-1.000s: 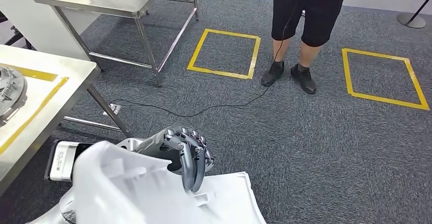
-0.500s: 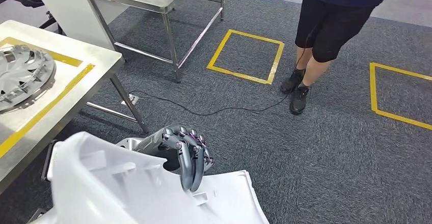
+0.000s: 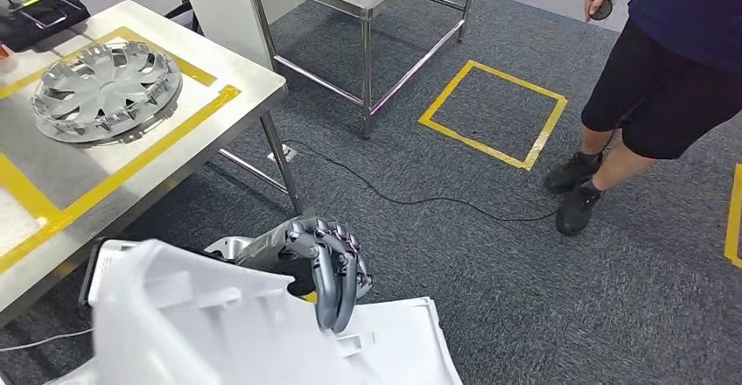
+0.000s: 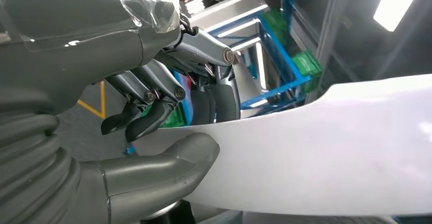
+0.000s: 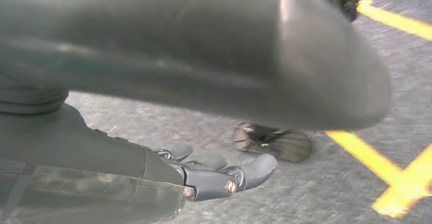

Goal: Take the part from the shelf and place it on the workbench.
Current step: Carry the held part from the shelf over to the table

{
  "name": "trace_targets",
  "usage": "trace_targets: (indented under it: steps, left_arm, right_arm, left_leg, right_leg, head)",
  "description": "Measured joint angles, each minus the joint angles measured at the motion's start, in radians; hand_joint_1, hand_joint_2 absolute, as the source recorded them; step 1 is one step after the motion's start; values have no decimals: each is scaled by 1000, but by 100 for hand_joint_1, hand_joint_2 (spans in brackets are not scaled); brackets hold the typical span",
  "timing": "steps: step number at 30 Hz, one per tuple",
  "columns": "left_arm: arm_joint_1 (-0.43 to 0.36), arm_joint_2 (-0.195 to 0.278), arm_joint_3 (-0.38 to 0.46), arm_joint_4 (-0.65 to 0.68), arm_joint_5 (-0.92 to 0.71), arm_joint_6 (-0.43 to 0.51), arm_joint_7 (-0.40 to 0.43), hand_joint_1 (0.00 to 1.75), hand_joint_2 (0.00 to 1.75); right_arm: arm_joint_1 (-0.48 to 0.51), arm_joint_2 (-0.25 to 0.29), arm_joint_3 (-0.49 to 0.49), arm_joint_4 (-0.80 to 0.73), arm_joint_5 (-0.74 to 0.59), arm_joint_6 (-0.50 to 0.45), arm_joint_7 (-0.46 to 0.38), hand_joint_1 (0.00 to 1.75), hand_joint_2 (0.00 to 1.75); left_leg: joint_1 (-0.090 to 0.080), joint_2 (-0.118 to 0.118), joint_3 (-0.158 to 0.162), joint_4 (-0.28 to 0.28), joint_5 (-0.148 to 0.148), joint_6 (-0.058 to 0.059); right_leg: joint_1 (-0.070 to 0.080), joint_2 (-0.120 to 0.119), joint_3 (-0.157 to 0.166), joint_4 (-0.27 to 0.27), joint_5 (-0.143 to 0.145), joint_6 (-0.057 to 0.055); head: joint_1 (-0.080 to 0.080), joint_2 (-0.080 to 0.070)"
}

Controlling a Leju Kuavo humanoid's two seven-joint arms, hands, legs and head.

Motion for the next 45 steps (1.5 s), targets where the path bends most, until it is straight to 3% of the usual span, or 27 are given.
trace_targets:
  steps: [1, 3, 5, 7, 8, 9, 10, 12, 14, 16, 17, 21, 25, 27, 28, 29, 30, 31, 33, 34, 35, 37, 39, 41, 42, 44, 45]
  left_arm:
    - [1, 1, 1, 0, -2, 1, -2, 171, 175]
    - [4, 6, 5, 0, -12, 4, -11, 171, 175]
    - [5, 10, 10, 0, -24, 7, -18, 171, 175]
    - [10, 13, 13, 2, -31, 8, -22, 171, 175]
    - [13, 15, 15, 3, -34, 8, -22, 171, 175]
    - [16, 17, 17, 3, -36, 8, -22, 171, 175]
    - [17, 19, 19, 4, -39, 7, -22, 171, 175]
    - [16, 20, 25, 5, -42, 2, -22, 171, 175]
    - [13, 19, 29, 8, -43, -6, -21, 171, 175]
    - [11, 17, 29, 13, -43, -16, -17, 171, 175]
    - [10, 15, 29, 15, -43, -21, -13, 171, 175]
    - [0, 5, 26, 25, -42, -31, -4, 171, 175]
    - [-3, 2, 26, 29, -42, -32, -1, 171, 175]
    - [-4, -3, 21, 43, -43, -35, 7, 171, 175]
    - [-3, -5, 19, 50, -45, -37, 12, 171, 175]
    - [-2, -5, 16, 55, -48, -39, 15, 171, 175]
    - [1, -4, 15, 55, -52, -40, 18, 171, 175]
    - [4, -2, 13, 54, -58, -39, 20, 171, 175]
    - [13, 3, 10, 52, -65, -31, 24, 171, 175]
    - [17, 7, 8, 51, -68, -26, 25, 171, 175]
    - [19, 11, 7, 50, -70, -22, 24, 171, 175]
    - [20, 18, 6, 48, -73, -17, 22, 171, 175]
    - [21, 22, 5, 46, -74, -14, 20, 171, 175]
    - [25, 25, 4, 45, -76, -12, 20, 171, 175]
    - [27, 28, 4, 45, -77, -11, 20, 171, 175]
    - [28, 32, 4, 43, -78, -10, 20, 171, 175]
    - [28, 33, 4, 40, -78, -9, 20, 171, 175]
  right_arm:
    - [-1, -4, 0, -9, -1, -9, 1, 0, 0]
    - [0, -17, 0, -34, 0, -30, 2, 0, 0]
    - [4, -33, 0, -61, 2, -50, 4, 0, 0]
    - [9, -47, 0, -84, 3, -58, 7, 0, 0]
    - [12, -53, 0, -94, 3, -61, 8, 0, 0]
    - [14, -59, 0, -103, 1, -65, 9, 0, 0]
    - [15, -65, 0, -113, 0, -68, 11, 0, 0]
    - [17, -74, 0, -137, -6, -74, 15, 0, 0]
    - [20, -83, 0, -160, -14, -80, 18, 0, 0]
    - [21, -92, 0, -179, -21, -86, 19, 0, 0]
    - [22, -97, 0, -188, -24, -89, 19, 0, 0]
    - [24, -108, -1, -202, -29, -92, 18, 0, 0]
    - [25, -109, -1, -203, -29, -92, 18, 0, 0]
    - [26, -111, 0, -203, -29, -88, 17, 0, 0]
    - [26, -113, 0, -201, -29, -83, 16, 0, 0]
    - [26, -113, 0, -198, -29, -76, 14, 0, 0]
    - [26, -112, 0, -194, -30, -68, 12, 0, 0]
    - [24, -111, 0, -189, -30, -62, 10, 0, 0]
    - [18, -107, 0, -179, -26, -48, 7, 0, 0]
    - [14, -106, 0, -174, -22, -42, 7, 0, 0]
    - [10, -103, 0, -168, -16, -35, 7, 0, 0]
    - [6, -98, 0, -156, -7, -22, 7, 0, 0]
    - [9, -93, 0, -144, -1, -13, 8, 0, 0]
    - [11, -87, 0, -134, 2, -6, 10, 0, 0]
    - [11, -84, 0, -128, 4, -2, 10, 0, 0]
    - [8, -79, 0, -118, 7, 4, 11, 0, 0]
    - [7, -75, 0, -113, 8, 7, 11, 0, 0]
  left_leg:
    - [2, -6, -2, 0, 0, -4]
    - [1, 31, -15, 24, -17, -13]
    - [2, 99, -62, 122, -68, -22]
    - [8, 127, -132, 254, -120, -26]
    - [9, 131, -152, 287, -124, -26]
    - [10, 134, -151, 278, -109, -25]
    - [10, 140, -127, 229, -78, -22]
    - [1, 182, -53, 86, -20, -9]
    - [-10, 212, -15, 10, -4, 3]
    - [-15, 194, -15, 0, -4, 10]
    - [-13, 180, -7, -9, 2, 15]
    - [1, 152, 19, -37, 23, 30]
    - [1, 143, 18, -37, 24, 31]
    - [4, 104, 18, -36, 24, 30]
    - [6, 79, 18, -35, 23, 27]
    - [8, 55, 19, -31, 21, 23]
    - [9, 39, 17, -24, 17, 15]
    - [9, 27, 14, -18, 13, 8]
    - [9, 9, 6, -10, 8, -5]
    - [11, 1, 4, -11, 8, -10]
    - [12, 8, 1, -9, 6, -14]
    - [12, 61, -20, 35, -21, -23]
    - [12, 117, -80, 156, -80, -29]
    - [15, 129, -144, 276, -121, -30]
    - [15, 132, -153, 289, -115, -30]
    - [12, 147, -108, 193, -54, -21]
    - [6, 175, -69, 116, -24, -12]
  right_leg:
    - [0, -10, 1, 0, 0, -7]
    - [-1, -29, 6, -3, -1, -21]
    - [3, -51, 11, -4, -4, -32]
    - [9, -75, 12, -4, -8, -38]
    - [11, -88, 12, -4, -10, -40]
    - [13, -101, 14, -4, -11, -41]
    - [15, -114, 16, -4, -13, -42]
    - [19, -135, 24, -5, -18, -40]
    - [22, -156, 29, -6, -22, -34]
    - [23, -179, 35, -11, -25, -24]
    - [22, -177, 38, -10, -27, -20]
    - [17, -96, 19, 44, -60, -19]
    - [17, -78, -5, 95, -81, -22]
    - [12, -62, -65, 193, -103, -12]
    - [7, -56, -76, 196, -92, 1]
    - [0, -46, -69, 163, -68, 16]
    - [-5, -26, -36, 86, -33, 27]
    - [-8, -12, -11, 30, -9, 28]
    - [-6, -1, 9, -11, 6, 15]
    - [-4, -13, 10, -11, 7, 6]
    - [-3, -22, 11, -12, 7, 0]
    - [-4, -42, 15, -14, 5, -15]
    - [0, -65, 18, -14, 0, -26]
    - [5, -90, 20, -14, -4, -32]
    - [8, -103, 21, -14, -6, -34]
    - [13, -128, 29, -14, -11, -36]
    - [16, -139, 35, -14, -15, -36]
  head:
    - [-1, 0]
    - [-4, 0]
    - [-7, 0]
    - [-9, 0]
    - [-9, 0]
    - [-10, 0]
    - [-10, 0]
    - [-9, 0]
    - [-9, 0]
    - [-11, 0]
    - [-10, 0]
    - [-9, 0]
    - [-5, 0]
    - [-1, 0]
    - [0, 0]
    - [0, 0]
    - [1, 0]
    - [2, 0]
    - [5, 0]
    - [5, 0]
    - [4, 0]
    - [0, 0]
    - [-5, 0]
    - [-5, 0]
    - [-5, 0]
    - [-5, 0]
    - [-5, 0]
